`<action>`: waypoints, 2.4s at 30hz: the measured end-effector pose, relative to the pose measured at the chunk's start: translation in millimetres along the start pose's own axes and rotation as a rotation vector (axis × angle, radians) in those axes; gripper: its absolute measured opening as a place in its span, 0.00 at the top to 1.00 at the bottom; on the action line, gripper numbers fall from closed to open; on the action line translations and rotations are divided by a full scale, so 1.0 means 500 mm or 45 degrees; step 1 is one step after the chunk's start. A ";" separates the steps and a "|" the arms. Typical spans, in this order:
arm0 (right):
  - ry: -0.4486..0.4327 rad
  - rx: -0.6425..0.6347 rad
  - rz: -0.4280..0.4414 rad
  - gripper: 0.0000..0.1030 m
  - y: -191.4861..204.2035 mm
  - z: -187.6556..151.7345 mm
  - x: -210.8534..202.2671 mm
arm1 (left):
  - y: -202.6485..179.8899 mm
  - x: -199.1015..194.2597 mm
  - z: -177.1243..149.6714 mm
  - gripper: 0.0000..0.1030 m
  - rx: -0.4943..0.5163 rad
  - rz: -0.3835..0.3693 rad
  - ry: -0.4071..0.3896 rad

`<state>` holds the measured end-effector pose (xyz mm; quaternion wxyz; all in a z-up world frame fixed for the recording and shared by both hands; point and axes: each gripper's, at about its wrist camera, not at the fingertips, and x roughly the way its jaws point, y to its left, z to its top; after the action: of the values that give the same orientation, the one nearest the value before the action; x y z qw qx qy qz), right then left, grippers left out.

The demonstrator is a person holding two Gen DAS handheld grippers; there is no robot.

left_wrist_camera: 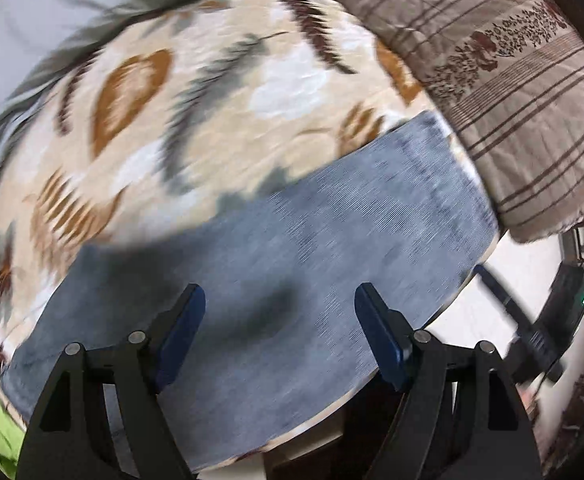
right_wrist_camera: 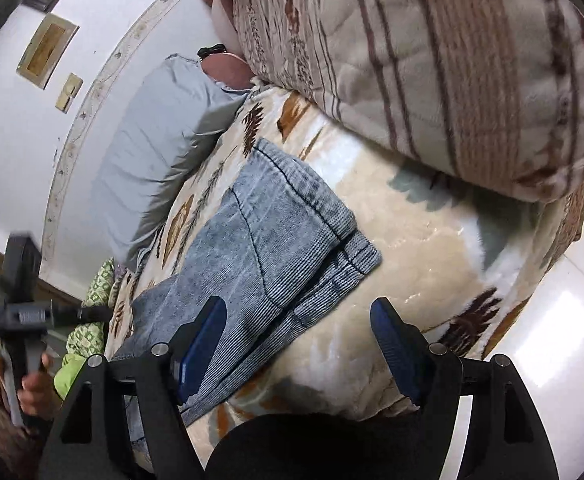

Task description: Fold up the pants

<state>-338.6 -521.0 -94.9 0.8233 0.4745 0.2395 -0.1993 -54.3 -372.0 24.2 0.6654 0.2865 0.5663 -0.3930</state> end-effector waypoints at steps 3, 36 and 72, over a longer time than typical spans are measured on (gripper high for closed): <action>-0.024 0.045 0.043 0.25 -0.013 -0.002 0.006 | -0.047 0.029 0.064 0.25 0.027 -0.053 0.020; -0.106 0.272 0.489 0.43 -0.076 0.011 0.046 | -0.316 0.239 0.244 0.18 0.825 -0.492 0.305; -0.074 -0.167 0.357 0.82 0.119 0.040 -0.030 | -0.178 -0.022 0.147 0.82 0.576 -0.384 -0.115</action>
<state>-313.6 -509.1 -36.5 0.8788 0.4425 0.1597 -0.0800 -91.6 -477.6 54.8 0.5428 0.3225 0.4702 -0.6166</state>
